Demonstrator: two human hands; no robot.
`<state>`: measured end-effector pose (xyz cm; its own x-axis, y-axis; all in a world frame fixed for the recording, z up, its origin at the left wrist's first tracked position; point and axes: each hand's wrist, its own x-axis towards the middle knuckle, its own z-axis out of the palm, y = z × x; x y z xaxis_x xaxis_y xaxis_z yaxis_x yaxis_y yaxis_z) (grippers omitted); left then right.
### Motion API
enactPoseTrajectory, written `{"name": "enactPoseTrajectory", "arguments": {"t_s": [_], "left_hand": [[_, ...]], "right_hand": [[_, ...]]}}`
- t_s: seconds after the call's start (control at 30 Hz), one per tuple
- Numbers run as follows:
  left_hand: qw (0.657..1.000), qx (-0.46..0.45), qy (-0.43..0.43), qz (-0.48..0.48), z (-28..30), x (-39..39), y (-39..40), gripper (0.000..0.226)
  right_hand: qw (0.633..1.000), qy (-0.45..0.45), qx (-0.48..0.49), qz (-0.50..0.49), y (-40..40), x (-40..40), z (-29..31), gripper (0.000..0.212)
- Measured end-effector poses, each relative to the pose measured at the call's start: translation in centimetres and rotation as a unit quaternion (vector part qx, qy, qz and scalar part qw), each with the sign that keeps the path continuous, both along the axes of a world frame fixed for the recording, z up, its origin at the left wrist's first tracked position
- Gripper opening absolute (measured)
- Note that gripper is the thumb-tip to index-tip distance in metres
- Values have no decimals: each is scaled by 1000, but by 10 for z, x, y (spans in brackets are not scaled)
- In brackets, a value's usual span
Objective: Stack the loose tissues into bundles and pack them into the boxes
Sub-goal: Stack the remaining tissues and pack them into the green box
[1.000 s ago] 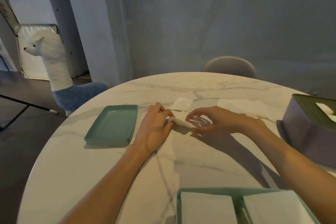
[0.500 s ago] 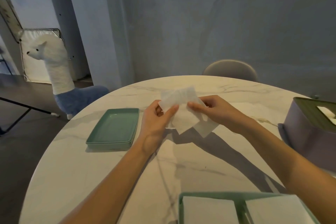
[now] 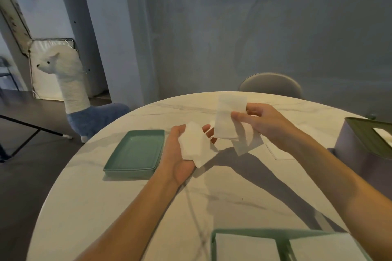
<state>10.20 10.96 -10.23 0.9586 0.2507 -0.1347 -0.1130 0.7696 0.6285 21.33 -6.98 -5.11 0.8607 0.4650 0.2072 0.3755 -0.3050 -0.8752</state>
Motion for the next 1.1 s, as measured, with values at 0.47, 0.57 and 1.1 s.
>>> {"name": "enactPoseTrajectory", "arguments": {"t_s": [0.47, 0.57, 1.1], "left_hand": [[983, 96, 2, -158, -18, 9, -8, 66], [981, 65, 2, -185, -19, 9, -9, 63], [967, 102, 0, -233, -12, -2, -15, 74]], "right_hand": [[987, 8, -122, 109, 11, -29, 4, 21], [978, -70, -153, 120, 14, -28, 1, 39], [961, -161, -213, 72, 14, -15, -8, 20]]}}
